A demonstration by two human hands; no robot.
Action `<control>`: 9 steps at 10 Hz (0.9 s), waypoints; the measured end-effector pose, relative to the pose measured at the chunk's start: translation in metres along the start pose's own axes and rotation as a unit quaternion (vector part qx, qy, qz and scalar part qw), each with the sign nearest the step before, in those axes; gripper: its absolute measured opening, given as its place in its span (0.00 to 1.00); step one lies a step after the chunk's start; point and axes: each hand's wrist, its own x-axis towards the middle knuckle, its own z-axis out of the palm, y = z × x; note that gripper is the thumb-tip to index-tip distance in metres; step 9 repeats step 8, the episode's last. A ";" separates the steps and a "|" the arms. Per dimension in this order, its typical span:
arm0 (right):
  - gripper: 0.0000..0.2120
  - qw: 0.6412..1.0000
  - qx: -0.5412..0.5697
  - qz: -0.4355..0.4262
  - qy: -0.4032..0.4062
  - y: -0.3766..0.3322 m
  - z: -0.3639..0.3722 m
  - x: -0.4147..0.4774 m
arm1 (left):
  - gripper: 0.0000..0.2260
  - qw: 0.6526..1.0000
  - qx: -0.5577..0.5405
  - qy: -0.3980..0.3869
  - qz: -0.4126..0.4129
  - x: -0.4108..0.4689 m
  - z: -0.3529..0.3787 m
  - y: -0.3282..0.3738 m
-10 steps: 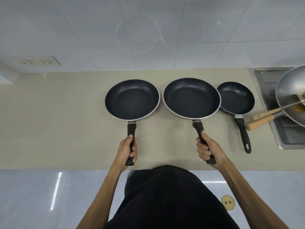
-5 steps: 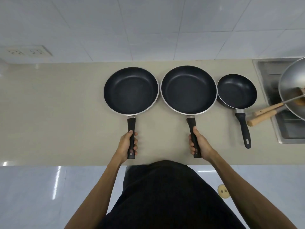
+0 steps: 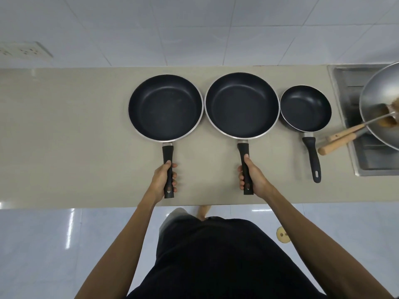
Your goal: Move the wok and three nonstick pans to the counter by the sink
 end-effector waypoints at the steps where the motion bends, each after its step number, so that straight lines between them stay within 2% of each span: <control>1: 0.29 1.000 -0.018 -0.015 0.012 0.002 0.001 -0.004 | 0.16 1.000 0.009 0.005 0.004 -0.004 0.001 -0.001; 5: 0.19 0.992 -0.079 -0.100 0.025 0.055 -0.005 -0.052 | 0.14 0.996 0.063 0.000 0.061 -0.061 -0.012 -0.048; 7: 0.20 0.974 -0.166 -0.142 0.058 0.111 -0.009 -0.094 | 0.16 0.993 0.090 0.000 0.076 -0.111 -0.033 -0.105; 8: 0.19 0.953 -0.221 -0.189 0.081 0.140 -0.011 -0.113 | 0.15 0.986 0.118 0.005 0.116 -0.134 -0.039 -0.131; 9: 0.19 0.953 -0.221 -0.189 0.081 0.140 -0.011 -0.113 | 0.15 0.986 0.118 0.005 0.116 -0.134 -0.039 -0.131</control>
